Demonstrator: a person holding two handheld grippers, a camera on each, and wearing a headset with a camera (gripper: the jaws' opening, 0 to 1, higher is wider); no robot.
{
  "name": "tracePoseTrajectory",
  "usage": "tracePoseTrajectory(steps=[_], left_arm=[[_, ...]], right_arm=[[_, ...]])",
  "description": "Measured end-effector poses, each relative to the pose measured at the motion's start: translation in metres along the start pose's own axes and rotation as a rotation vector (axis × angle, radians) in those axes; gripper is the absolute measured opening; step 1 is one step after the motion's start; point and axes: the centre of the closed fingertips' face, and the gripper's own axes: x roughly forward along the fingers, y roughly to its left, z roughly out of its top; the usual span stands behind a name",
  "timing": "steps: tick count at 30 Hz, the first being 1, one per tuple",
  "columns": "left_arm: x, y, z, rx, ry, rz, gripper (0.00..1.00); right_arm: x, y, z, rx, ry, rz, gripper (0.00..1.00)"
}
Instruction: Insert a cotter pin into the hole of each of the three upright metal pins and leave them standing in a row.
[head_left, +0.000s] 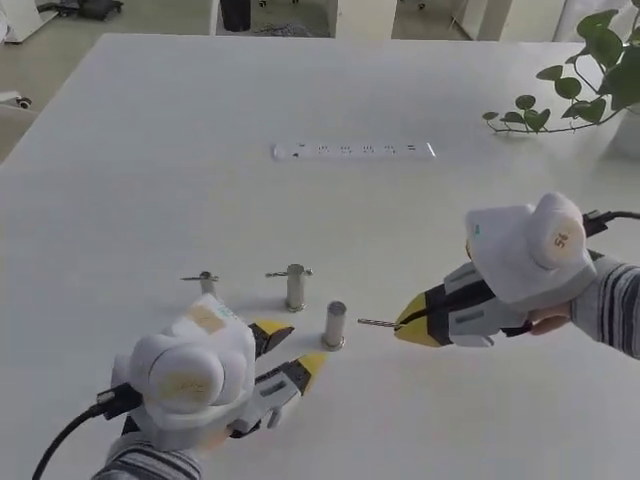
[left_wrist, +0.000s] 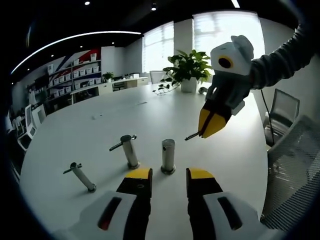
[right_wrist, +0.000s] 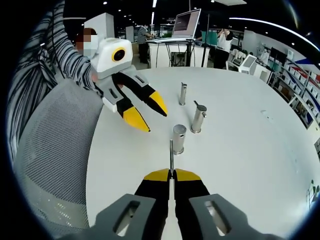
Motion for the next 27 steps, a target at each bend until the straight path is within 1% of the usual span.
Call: tracePoseTrajectory(steps=[3,5,6,10,11,12,14,16,18,22,27], left_arm=[[0.009,0.002,0.001,-0.014,0.000,0.010,0.25],[0.016,0.002,0.001,-0.007,0.007,0.014,0.25],[0.019,0.002,0.001,0.008,0.015,0.014,0.25],[0.030,0.002,0.002,-0.001,0.020,0.020,0.24],[0.033,0.003,0.001,0.018,0.028,0.032,0.24],[0.034,0.003,0.001,0.024,0.032,0.039,0.24],[0.038,0.003,0.001,0.007,0.032,0.043,0.24],[0.041,0.002,0.001,0.005,0.035,0.045,0.24],[0.044,0.002,0.000,-0.015,0.038,0.049,0.24],[0.050,0.001,0.001,-0.007,0.039,0.052,0.22],[0.053,0.001,0.001,-0.003,0.045,0.051,0.18]], right_arm=[[0.002,-0.003,0.001,-0.006,0.001,-0.002,0.00],[0.004,-0.007,0.000,-0.010,0.000,-0.002,0.00],[0.004,-0.008,-0.001,-0.015,0.002,-0.002,0.00],[0.006,-0.011,-0.001,-0.024,0.004,-0.002,0.00],[0.007,-0.014,-0.002,-0.025,0.005,-0.004,0.00],[0.008,-0.016,-0.003,-0.025,0.006,-0.005,0.00],[0.009,-0.017,-0.004,-0.028,0.006,-0.004,0.00],[0.010,-0.018,-0.004,-0.027,0.003,-0.003,0.00],[0.011,-0.020,-0.005,-0.029,0.001,0.000,0.00],[0.013,-0.021,-0.004,-0.033,-0.001,0.002,0.00],[0.014,-0.020,0.000,-0.042,-0.009,0.011,0.00]])
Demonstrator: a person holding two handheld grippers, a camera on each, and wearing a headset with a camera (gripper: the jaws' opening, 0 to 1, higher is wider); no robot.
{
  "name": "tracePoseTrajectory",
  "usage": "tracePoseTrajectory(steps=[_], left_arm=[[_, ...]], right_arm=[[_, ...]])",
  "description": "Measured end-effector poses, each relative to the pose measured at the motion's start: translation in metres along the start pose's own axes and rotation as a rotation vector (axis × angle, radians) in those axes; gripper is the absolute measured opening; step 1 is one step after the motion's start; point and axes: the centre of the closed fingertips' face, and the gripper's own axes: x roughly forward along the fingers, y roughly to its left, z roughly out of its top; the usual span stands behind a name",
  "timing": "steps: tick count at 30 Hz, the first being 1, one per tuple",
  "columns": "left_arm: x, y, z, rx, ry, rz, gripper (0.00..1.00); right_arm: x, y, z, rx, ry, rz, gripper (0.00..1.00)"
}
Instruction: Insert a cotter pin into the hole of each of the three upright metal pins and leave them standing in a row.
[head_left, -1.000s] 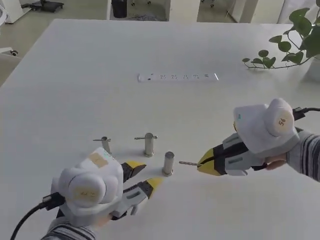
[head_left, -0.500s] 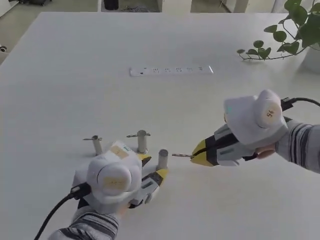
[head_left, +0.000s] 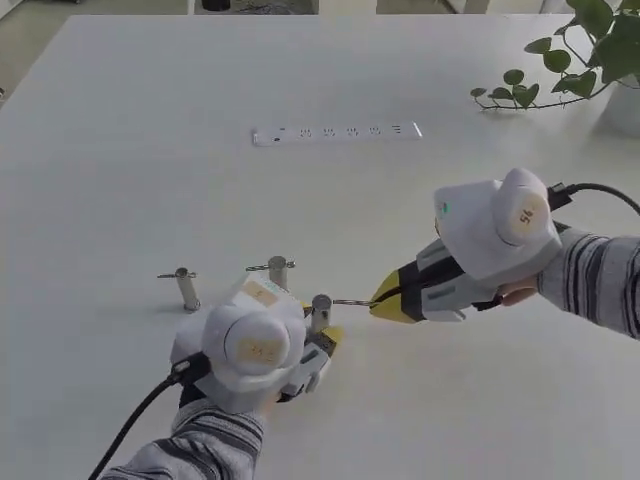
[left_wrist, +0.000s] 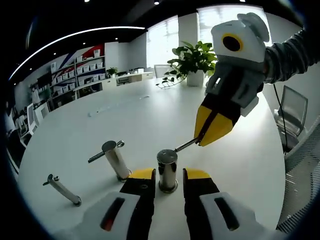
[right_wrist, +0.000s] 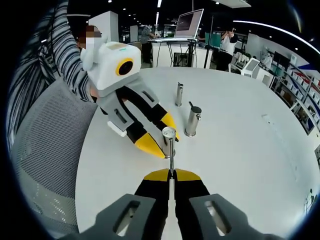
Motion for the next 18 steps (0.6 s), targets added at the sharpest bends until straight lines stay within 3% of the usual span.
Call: tracePoseTrajectory(steps=[9,11,16,18], left_arm=[[0.0005,0.0036,-0.0035,-0.054,0.010,-0.006,0.10],[0.0003,0.0026,-0.0034,-0.037,0.010,-0.014,0.10],[0.0005,0.0009,-0.0032,-0.022,0.001,-0.070,0.10],[0.0006,-0.0003,-0.0036,-0.050,-0.006,-0.098,0.10]], right_arm=[[0.0040,-0.0023,-0.0020,-0.016,0.007,0.011,0.00],[0.0048,-0.0022,-0.0013,-0.022,0.008,0.014,0.00],[0.0077,-0.0027,-0.0014,-0.053,0.020,0.024,0.00],[0.0095,-0.0039,-0.0006,-0.051,0.015,0.028,0.00]])
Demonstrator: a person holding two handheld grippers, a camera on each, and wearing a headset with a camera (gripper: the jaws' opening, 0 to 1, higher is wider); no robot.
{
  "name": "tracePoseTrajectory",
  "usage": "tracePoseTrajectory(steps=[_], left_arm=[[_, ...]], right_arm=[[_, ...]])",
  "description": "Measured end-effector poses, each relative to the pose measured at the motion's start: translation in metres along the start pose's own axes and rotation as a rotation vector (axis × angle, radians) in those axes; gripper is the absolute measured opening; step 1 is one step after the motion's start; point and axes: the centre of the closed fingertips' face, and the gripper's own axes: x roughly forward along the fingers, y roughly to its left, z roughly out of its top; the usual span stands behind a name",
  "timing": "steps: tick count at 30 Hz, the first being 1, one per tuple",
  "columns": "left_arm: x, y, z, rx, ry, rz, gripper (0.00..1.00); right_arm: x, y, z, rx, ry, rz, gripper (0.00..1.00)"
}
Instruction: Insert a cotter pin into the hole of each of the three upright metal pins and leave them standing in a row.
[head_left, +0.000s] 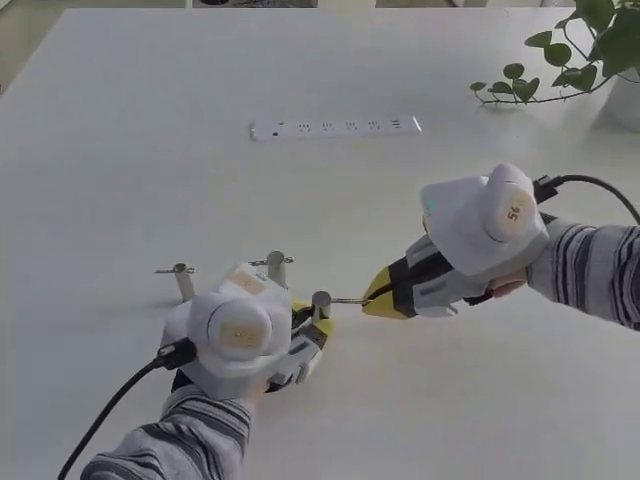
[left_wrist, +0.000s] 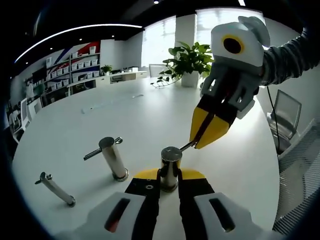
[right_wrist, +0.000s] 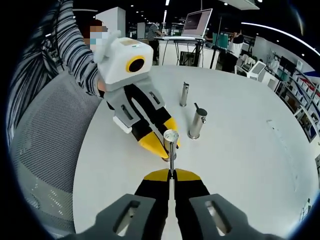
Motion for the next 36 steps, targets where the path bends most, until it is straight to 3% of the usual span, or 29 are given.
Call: tracePoseTrajectory(steps=[11,20,27,30,36], left_arm=[[0.002,0.000,-0.001,0.021,-0.008,0.003,0.10],[0.002,0.000,-0.001,-0.003,-0.008,0.017,0.10],[0.002,0.000,-0.002,-0.030,-0.016,0.026,0.10],[0.002,0.000,-0.002,-0.034,-0.016,0.029,0.10],[0.002,-0.001,-0.002,-0.059,-0.022,0.038,0.11]], right_arm=[[0.007,0.002,0.007,-0.046,0.013,0.009,0.00],[0.015,0.004,0.017,-0.056,0.012,0.009,0.00],[0.018,0.004,0.021,-0.013,0.006,-0.004,0.00],[0.017,0.005,0.021,-0.010,0.007,-0.013,0.06],[0.005,0.008,0.019,0.022,-0.001,-0.018,0.06]])
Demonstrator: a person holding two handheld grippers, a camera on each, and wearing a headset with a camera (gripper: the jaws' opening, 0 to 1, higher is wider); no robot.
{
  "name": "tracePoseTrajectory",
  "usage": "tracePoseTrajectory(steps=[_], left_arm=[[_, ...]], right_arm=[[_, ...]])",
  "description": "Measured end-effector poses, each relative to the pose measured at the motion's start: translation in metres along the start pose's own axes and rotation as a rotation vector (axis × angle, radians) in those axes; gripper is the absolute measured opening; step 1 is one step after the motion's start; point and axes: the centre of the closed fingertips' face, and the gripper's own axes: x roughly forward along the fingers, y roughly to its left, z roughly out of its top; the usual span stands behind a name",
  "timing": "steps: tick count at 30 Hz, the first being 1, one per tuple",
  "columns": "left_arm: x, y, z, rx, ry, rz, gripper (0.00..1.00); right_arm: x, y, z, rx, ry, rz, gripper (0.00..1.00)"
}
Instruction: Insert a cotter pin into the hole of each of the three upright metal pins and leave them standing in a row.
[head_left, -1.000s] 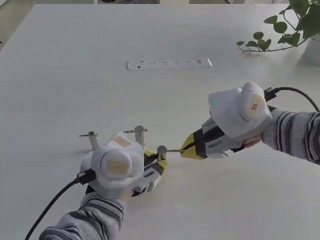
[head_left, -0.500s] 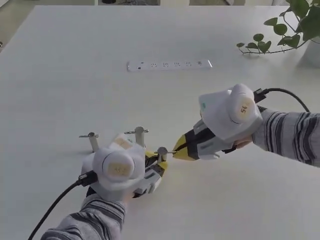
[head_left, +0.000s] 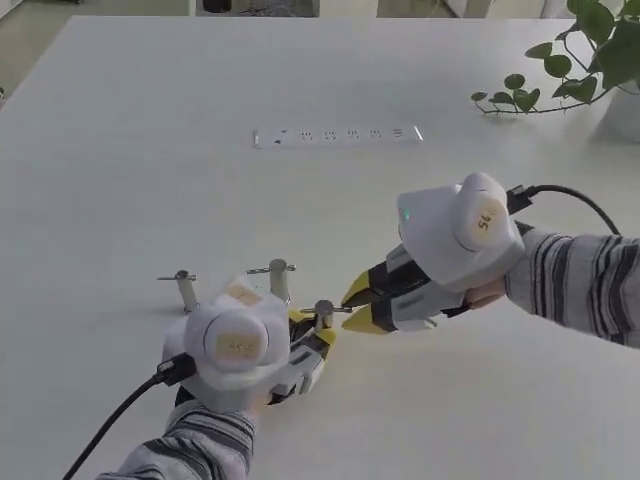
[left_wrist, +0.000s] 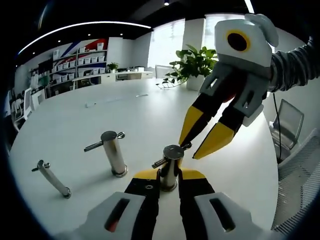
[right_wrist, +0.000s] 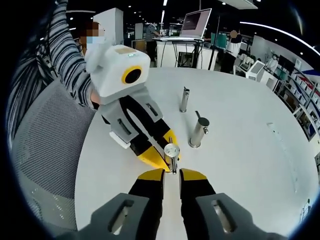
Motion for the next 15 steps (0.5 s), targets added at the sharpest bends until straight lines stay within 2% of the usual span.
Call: tracePoseTrajectory(steps=[7,15], left_arm=[[-0.0001,0.0004,-0.0001,-0.030,-0.007,0.015,0.11],[-0.0003,0.0005,-0.0001,-0.047,-0.011,0.029,0.11]], right_arm=[[-0.0036,-0.0025,-0.0009,0.016,-0.007,-0.018,0.00],[-0.0019,-0.0035,0.0043,0.012,-0.012,-0.021,0.00]])
